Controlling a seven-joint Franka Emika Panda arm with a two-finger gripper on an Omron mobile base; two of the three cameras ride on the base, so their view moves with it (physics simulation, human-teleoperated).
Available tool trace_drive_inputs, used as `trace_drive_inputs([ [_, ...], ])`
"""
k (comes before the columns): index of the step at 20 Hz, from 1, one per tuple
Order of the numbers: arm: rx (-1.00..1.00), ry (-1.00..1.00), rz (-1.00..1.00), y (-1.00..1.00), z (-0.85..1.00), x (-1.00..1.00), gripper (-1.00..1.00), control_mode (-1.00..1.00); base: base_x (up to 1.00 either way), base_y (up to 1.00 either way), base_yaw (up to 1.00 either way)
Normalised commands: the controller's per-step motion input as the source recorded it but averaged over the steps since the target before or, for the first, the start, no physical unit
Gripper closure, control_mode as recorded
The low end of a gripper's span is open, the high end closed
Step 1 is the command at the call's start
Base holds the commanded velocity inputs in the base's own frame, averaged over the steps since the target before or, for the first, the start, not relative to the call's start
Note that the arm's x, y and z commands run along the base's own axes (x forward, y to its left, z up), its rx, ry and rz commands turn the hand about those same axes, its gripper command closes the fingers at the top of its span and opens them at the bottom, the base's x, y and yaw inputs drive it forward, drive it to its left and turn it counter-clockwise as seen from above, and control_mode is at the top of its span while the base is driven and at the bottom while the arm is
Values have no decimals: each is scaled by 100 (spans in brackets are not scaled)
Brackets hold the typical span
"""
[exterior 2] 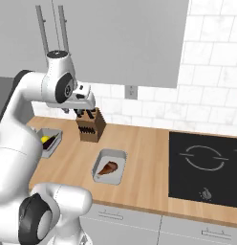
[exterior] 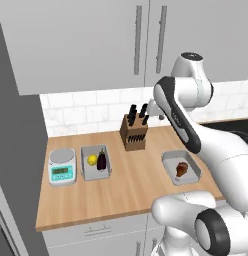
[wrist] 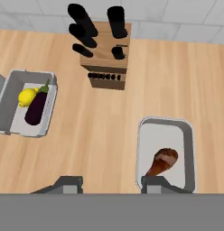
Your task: Take the meat container that has the chicken drumstick and place it on the second highest rack of the freezer. Then take the vegetable container that has the lemon and eggplant and place it on the highest rack of the freezer.
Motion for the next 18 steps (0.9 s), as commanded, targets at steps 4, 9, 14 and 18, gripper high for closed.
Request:
trace_drive_inputs([
  [4,0,0,0,-2,-6,-37,-100,-100,0,0,0],
  [9,10,-2,-19,-55,-65,-93,-100,-100,0,0,0],
  [14,14,-4,-32,-50,-89,-53,-100,-100,0,0,0],
  [18,13,2,-45,-35,-82,-4,-100,-100,0,0,0],
])
